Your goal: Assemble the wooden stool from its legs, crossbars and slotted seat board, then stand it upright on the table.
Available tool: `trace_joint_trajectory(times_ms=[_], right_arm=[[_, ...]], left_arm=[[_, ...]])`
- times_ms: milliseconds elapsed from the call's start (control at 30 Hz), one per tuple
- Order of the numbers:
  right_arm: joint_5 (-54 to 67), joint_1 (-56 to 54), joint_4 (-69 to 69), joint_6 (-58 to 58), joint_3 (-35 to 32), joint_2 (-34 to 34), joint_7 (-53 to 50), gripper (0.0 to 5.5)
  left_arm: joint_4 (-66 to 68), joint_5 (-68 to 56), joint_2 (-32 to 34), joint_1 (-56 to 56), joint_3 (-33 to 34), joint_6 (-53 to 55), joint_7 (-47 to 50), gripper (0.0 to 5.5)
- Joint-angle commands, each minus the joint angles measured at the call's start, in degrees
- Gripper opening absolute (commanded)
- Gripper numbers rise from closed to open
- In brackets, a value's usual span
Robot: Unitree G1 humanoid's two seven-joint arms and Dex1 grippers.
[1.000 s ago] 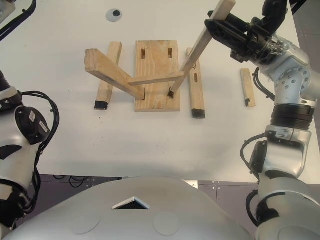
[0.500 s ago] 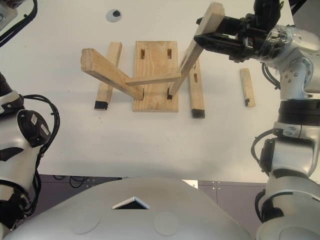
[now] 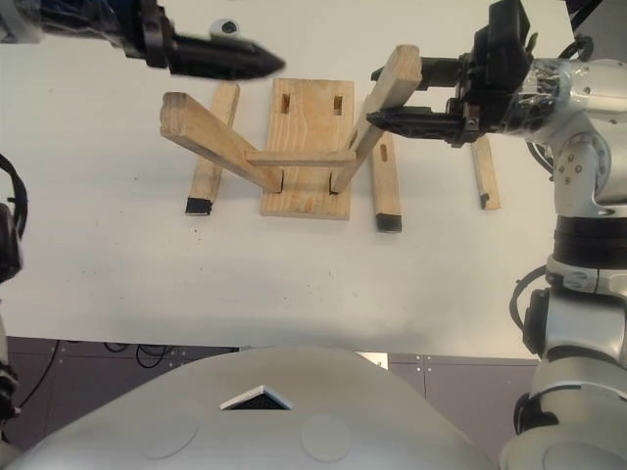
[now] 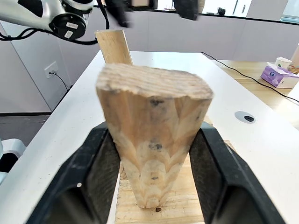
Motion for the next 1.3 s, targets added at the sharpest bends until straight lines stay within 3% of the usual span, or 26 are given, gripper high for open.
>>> trace_joint_trajectory(times_ms=[33,200,533,867,1100,1300], right_arm=[[-3.92,2.78,0.11,0.55,1.59,-0.93,-2.63,2.02],[-3.85,3.30,-0.44,0.52,1.94,0.17,-4.40,2.02],[-4.46,2.60,1.34,-0.92,2.85,0.56,-4.35,2.02],[-6.46,5.48,2.29,-2.95,4.38,-1.38,-4.12,2.02],[-8.14,9.40,1.17,-6.06,5.43,-5.31,-2.61,2.02],[-6.95,8.19,-1.35,-5.85,7.23,-4.57,-4.04,2.02]], left_arm=[[-1.47,7.01,2.74,-8.21,-12.11,-1.39,-9.28,3.73],[0.44,14.73,-2.40,-11.01,-22.12,-3.30,-11.59,3.73],[3.95,25.51,-9.88,-2.48,-28.38,-9.14,-5.26,2.19],[6.40,28.75,-10.26,2.07,-24.85,-10.67,-4.63,0.68],[7.90,27.59,-8.64,5.21,-18.73,-6.42,-4.05,0.41],[9.62,27.58,-10.61,6.74,-21.44,-5.08,-4.17,0.41]])
